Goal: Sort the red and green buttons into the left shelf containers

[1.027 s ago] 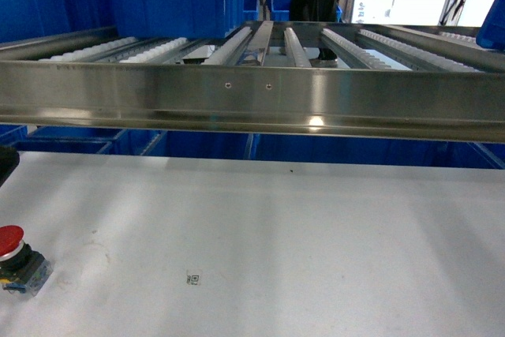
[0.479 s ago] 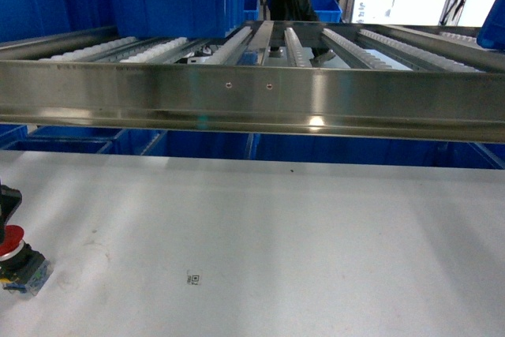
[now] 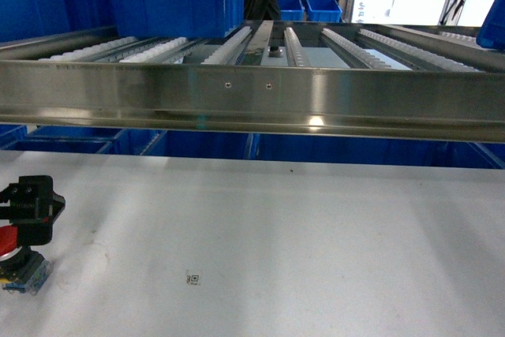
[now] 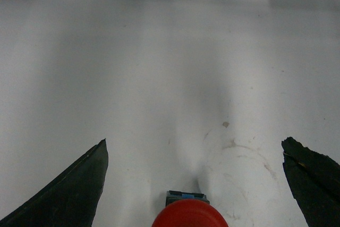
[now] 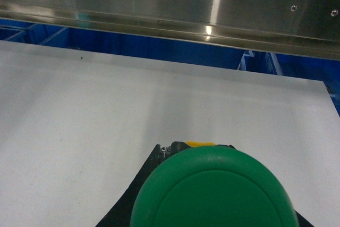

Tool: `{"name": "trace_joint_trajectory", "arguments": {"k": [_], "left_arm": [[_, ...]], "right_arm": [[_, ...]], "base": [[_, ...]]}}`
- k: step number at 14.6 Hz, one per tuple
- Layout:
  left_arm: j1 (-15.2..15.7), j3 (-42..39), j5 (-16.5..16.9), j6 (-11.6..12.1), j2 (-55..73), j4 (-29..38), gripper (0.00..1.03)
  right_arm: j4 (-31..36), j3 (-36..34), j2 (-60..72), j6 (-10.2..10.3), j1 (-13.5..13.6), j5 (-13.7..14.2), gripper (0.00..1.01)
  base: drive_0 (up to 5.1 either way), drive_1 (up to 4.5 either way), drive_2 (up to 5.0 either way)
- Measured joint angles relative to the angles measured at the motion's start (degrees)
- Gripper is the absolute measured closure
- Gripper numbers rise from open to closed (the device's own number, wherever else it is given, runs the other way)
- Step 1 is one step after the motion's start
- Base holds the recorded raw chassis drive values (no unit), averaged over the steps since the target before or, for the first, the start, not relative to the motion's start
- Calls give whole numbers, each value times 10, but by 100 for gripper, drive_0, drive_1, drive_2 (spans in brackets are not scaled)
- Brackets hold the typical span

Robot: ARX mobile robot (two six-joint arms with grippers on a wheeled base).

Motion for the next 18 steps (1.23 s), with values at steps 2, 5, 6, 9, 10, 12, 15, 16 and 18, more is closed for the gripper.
{"name": "trace_joint_trajectory", "arguments": {"k": [2,5,6,9,10,12,15,16,18], "left_arm": [[6,-6,0,1,20,7,5],[28,-8,0,14,54,17,5],[32,-8,0,22,62,19,5],[33,0,2,29,77,21,5],[32,4,3,31,81,22,5],[28,10,4,36,89,20,5],[21,16,2,36,98,15,5],[13,21,-2,37,102,16,18],[5,22,-17,37,103,9,50]], "right_arm": [[0,0,0,0,0,0,75],[0,0,0,0,0,0,75],[0,0,0,0,0,0,75],[0,0,0,0,0,0,75],[0,0,0,0,0,0,75],[0,0,0,0,0,0,75],[0,0,0,0,0,0,75],[0,0,0,0,0,0,75],[0,0,0,0,0,0,75]], "base": [[0,0,0],[0,0,0],[0,0,0],[0,0,0],[0,0,0],[0,0,0],[0,0,0],[0,0,0],[0,0,0]]}}
